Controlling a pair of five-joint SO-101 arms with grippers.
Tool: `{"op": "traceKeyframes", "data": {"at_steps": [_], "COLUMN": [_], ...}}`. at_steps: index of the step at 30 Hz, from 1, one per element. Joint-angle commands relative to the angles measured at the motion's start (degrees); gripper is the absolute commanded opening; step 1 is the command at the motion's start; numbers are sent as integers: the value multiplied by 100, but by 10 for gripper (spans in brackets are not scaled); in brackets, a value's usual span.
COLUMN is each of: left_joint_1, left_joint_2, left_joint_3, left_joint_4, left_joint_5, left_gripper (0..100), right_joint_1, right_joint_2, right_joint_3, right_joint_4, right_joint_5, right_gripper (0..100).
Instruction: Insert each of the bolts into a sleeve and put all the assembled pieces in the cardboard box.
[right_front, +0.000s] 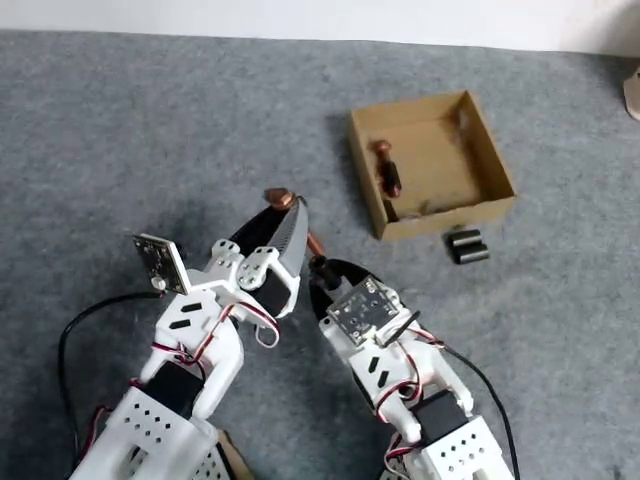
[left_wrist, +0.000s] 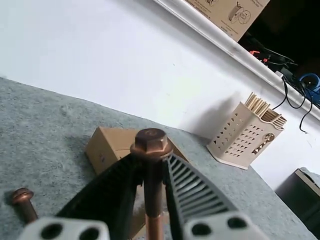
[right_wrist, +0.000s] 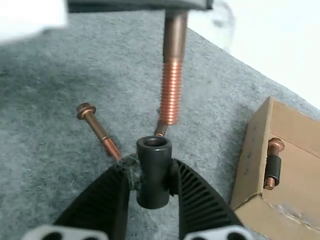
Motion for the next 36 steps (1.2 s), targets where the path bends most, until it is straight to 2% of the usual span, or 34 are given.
{"op": "traceKeyframes", "data": {"at_steps": [1, 10, 15, 23, 28, 30, 34, 36], "left_joint_1": [207, 171, 215, 286, 505, 532, 532, 541], "left_joint_2": [-92, -92, -101, -101, -101, -101, -101, -101], "left_joint_3": [-22, 57, 180, 330, 374, 391, 400, 470], "left_joint_4": [-211, -202, -211, -211, -211, -185, -158, -158], "left_joint_5": [-53, -53, -571, -563, -563, -527, 202, 246], "left_gripper": [4, 4, 4, 4, 4, 4, 4, 4], "right_joint_1": [-84, -84, -84, -84, -84, -84, 48, 251], "right_joint_2": [-101, -101, -101, -101, -101, -101, -101, -101], "right_joint_3": [426, 207, 215, 31, 13, -75, -189, -198], "right_joint_4": [-13, -22, -22, -22, -22, -22, -22, -22], "right_joint_5": [-70, -70, -70, -88, -369, -378, -387, -387], "right_gripper": [5, 5, 5, 5, 5, 5, 5, 5]}}
